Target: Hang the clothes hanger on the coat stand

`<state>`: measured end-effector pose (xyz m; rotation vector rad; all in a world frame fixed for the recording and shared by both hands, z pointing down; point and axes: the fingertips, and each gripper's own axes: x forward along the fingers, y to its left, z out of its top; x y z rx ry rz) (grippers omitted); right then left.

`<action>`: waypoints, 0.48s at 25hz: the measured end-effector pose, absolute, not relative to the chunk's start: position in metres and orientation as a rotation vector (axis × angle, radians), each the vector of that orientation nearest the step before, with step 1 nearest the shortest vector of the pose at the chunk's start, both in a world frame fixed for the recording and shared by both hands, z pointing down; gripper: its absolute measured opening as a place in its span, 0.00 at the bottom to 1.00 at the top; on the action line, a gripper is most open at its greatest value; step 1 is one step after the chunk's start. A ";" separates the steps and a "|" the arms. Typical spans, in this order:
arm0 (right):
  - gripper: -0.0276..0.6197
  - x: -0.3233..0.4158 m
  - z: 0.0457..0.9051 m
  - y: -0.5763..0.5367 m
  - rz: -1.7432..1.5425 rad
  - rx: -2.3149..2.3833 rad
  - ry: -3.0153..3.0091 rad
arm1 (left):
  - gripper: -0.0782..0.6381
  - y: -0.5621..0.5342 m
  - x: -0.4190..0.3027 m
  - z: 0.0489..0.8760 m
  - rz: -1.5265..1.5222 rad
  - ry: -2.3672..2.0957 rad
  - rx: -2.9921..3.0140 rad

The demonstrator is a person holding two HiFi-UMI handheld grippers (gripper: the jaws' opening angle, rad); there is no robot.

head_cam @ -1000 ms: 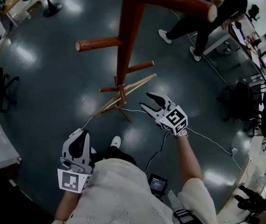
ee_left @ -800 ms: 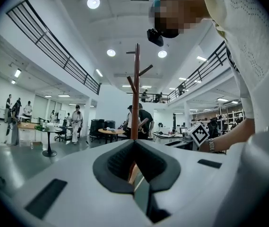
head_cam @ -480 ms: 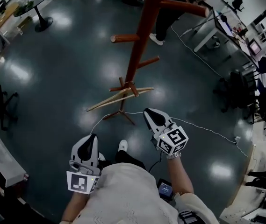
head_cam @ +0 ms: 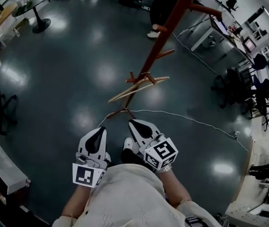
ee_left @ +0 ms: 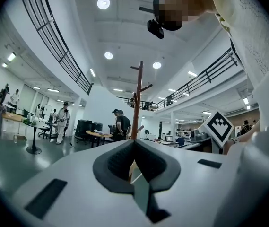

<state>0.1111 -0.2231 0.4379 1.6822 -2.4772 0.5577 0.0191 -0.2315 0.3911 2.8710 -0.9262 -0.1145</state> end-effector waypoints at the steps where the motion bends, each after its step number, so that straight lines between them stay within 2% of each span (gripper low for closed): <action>1: 0.07 0.098 0.435 -0.221 0.552 1.690 -2.473 | 0.13 -0.228 0.011 0.392 -0.116 -0.913 2.876; 12: 0.07 0.012 0.405 -0.190 0.441 1.924 -2.324 | 0.13 -0.198 -0.040 0.405 -0.054 -0.782 2.909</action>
